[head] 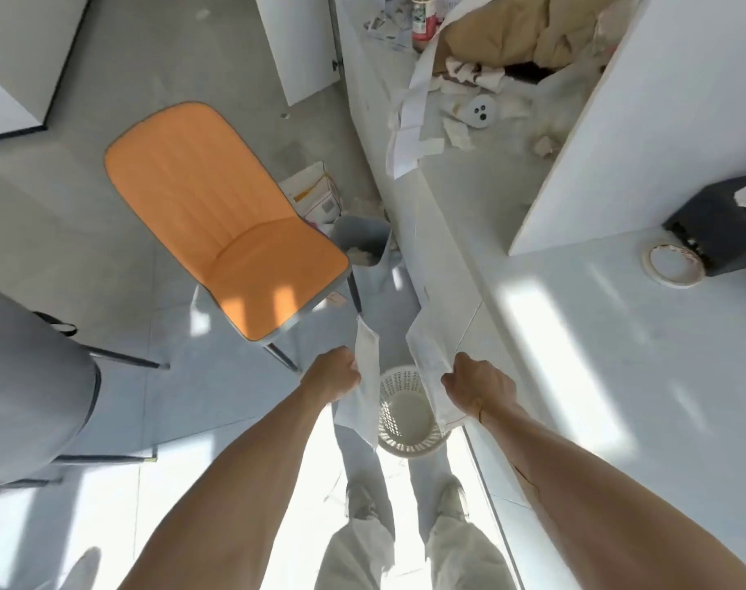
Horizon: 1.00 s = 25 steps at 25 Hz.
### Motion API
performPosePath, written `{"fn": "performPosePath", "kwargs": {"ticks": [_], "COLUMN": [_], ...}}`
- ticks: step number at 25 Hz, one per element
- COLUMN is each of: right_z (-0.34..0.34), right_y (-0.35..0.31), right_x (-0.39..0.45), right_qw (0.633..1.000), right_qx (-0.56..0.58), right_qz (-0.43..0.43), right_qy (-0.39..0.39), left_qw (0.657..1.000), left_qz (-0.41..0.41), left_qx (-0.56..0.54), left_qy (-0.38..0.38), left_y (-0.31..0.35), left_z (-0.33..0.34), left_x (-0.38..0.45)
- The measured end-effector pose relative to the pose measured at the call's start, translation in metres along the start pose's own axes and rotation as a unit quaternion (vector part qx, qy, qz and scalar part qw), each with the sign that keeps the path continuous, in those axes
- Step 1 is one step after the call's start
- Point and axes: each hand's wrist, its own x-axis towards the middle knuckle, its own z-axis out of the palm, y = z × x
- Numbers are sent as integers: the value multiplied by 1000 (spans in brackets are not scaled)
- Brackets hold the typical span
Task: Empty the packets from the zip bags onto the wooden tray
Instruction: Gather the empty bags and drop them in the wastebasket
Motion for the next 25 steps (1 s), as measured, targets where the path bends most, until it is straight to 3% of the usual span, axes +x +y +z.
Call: {"fn": "performPosePath", "kwargs": {"ticks": [11, 18, 25], "right_z": [162, 321, 418], "right_y": [47, 80, 102], "right_x": [91, 199, 300], "right_qw": [992, 986, 976], "right_qx": [-40, -9, 3], "right_qz": [62, 93, 115], "right_qy": [-104, -141, -183], "left_qw": [986, 971, 954], "left_qz": [-108, -172, -211], "left_qx": [-128, -159, -199], "left_qy": [-12, -57, -70], "left_y": [-71, -137, -173], "left_z": [167, 306, 383], "left_x": [119, 237, 336]}}
